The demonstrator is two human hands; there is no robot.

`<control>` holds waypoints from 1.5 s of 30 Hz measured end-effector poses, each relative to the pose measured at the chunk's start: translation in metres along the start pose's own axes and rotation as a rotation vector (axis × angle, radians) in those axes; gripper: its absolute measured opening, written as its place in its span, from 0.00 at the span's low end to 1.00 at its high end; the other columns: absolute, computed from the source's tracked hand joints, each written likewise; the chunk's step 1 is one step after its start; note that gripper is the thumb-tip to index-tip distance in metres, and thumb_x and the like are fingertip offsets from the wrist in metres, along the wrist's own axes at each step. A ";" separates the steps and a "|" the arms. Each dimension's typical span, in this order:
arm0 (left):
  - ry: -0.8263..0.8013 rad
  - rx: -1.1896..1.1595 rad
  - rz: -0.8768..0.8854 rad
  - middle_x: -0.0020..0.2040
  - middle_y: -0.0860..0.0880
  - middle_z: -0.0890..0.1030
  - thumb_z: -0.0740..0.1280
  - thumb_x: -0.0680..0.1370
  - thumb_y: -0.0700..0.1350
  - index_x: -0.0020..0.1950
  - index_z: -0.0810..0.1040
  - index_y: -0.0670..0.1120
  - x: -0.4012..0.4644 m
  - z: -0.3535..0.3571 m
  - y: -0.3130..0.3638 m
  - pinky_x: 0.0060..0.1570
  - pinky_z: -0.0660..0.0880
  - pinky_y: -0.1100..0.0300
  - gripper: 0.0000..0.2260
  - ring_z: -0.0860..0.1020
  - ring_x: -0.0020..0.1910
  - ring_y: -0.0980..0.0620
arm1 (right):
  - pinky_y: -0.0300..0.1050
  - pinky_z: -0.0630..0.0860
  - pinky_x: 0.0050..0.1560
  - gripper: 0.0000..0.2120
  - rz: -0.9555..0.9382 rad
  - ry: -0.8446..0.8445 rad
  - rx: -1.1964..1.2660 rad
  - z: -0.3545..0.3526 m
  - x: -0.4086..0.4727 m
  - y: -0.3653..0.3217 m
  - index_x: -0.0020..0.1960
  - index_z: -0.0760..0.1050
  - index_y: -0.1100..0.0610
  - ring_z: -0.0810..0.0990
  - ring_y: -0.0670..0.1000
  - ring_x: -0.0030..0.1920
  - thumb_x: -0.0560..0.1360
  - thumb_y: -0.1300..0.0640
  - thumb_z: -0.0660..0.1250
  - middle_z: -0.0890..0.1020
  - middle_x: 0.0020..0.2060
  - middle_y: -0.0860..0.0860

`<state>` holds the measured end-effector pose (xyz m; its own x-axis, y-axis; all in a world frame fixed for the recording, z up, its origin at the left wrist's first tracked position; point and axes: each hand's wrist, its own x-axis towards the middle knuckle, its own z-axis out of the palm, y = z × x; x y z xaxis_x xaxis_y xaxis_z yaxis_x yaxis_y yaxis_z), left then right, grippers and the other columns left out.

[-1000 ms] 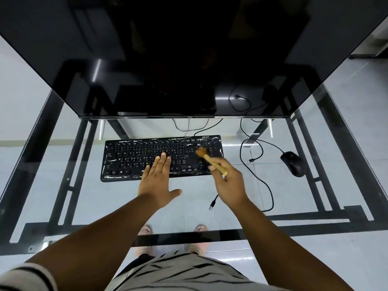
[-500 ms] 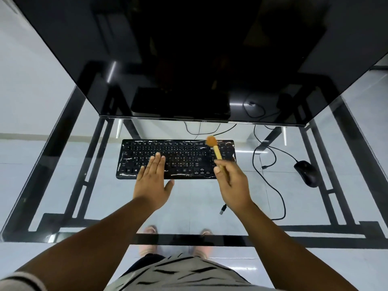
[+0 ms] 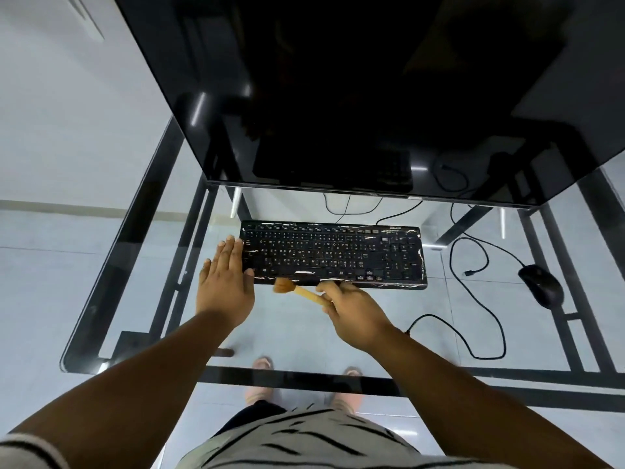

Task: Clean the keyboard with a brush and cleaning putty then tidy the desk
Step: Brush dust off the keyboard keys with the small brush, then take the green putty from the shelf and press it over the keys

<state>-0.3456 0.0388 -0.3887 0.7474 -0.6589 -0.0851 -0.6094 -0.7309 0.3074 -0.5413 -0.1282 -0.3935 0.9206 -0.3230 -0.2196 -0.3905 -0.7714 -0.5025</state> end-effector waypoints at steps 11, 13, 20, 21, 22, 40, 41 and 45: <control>-0.039 0.018 -0.018 0.80 0.48 0.50 0.52 0.82 0.52 0.79 0.49 0.45 0.004 -0.003 -0.017 0.76 0.43 0.52 0.27 0.46 0.79 0.51 | 0.51 0.77 0.47 0.12 -0.086 -0.043 -0.149 0.010 0.005 -0.004 0.59 0.77 0.53 0.74 0.54 0.53 0.78 0.57 0.60 0.76 0.49 0.50; -0.035 0.013 -0.013 0.80 0.48 0.50 0.52 0.82 0.52 0.79 0.50 0.45 0.005 -0.004 -0.016 0.76 0.43 0.52 0.27 0.46 0.79 0.51 | 0.51 0.77 0.48 0.12 -0.078 -0.044 -0.144 0.009 0.004 -0.005 0.59 0.77 0.54 0.74 0.54 0.54 0.78 0.57 0.61 0.76 0.50 0.50; 0.017 0.026 0.020 0.80 0.49 0.50 0.52 0.82 0.53 0.79 0.50 0.48 0.020 -0.023 -0.011 0.76 0.46 0.48 0.27 0.46 0.79 0.50 | 0.50 0.75 0.60 0.22 -0.069 0.120 -0.054 -0.006 0.011 -0.016 0.69 0.71 0.54 0.73 0.53 0.62 0.77 0.50 0.62 0.75 0.62 0.49; 0.038 0.026 0.028 0.80 0.49 0.50 0.53 0.82 0.53 0.79 0.51 0.49 0.024 -0.030 -0.010 0.76 0.46 0.48 0.27 0.47 0.79 0.50 | 0.49 0.74 0.62 0.22 -0.074 0.161 -0.033 -0.012 0.015 -0.021 0.70 0.71 0.53 0.72 0.52 0.63 0.77 0.51 0.62 0.74 0.64 0.49; 0.061 0.025 0.035 0.80 0.49 0.50 0.53 0.82 0.53 0.79 0.51 0.50 0.027 -0.036 -0.009 0.76 0.47 0.47 0.27 0.48 0.79 0.50 | 0.47 0.73 0.63 0.22 -0.076 0.199 -0.015 -0.019 0.019 -0.026 0.71 0.70 0.53 0.72 0.51 0.65 0.77 0.51 0.62 0.73 0.66 0.48; 0.594 -0.064 0.106 0.78 0.50 0.58 0.53 0.80 0.54 0.77 0.58 0.49 0.101 -0.211 -0.024 0.73 0.52 0.47 0.26 0.53 0.78 0.51 | 0.35 0.66 0.67 0.20 -0.397 0.717 0.187 -0.195 0.132 -0.183 0.69 0.71 0.55 0.69 0.43 0.68 0.78 0.57 0.64 0.71 0.67 0.46; 0.621 -0.062 0.105 0.78 0.50 0.58 0.53 0.80 0.54 0.77 0.58 0.49 0.106 -0.222 -0.028 0.73 0.52 0.48 0.26 0.53 0.78 0.51 | 0.35 0.67 0.67 0.19 -0.428 0.754 0.186 -0.204 0.139 -0.196 0.68 0.72 0.56 0.70 0.44 0.68 0.77 0.58 0.65 0.71 0.67 0.47; 0.725 -0.056 0.118 0.78 0.49 0.60 0.54 0.79 0.53 0.76 0.60 0.48 0.126 -0.265 -0.047 0.72 0.55 0.48 0.25 0.55 0.77 0.50 | 0.43 0.72 0.64 0.18 -0.556 0.862 0.229 -0.236 0.167 -0.245 0.65 0.74 0.58 0.73 0.48 0.66 0.75 0.61 0.65 0.74 0.63 0.52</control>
<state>-0.1532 0.0373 -0.1628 0.6771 -0.4348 0.5937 -0.6964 -0.6395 0.3257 -0.2904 -0.1224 -0.1100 0.6293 -0.3056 0.7146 0.1792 -0.8376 -0.5161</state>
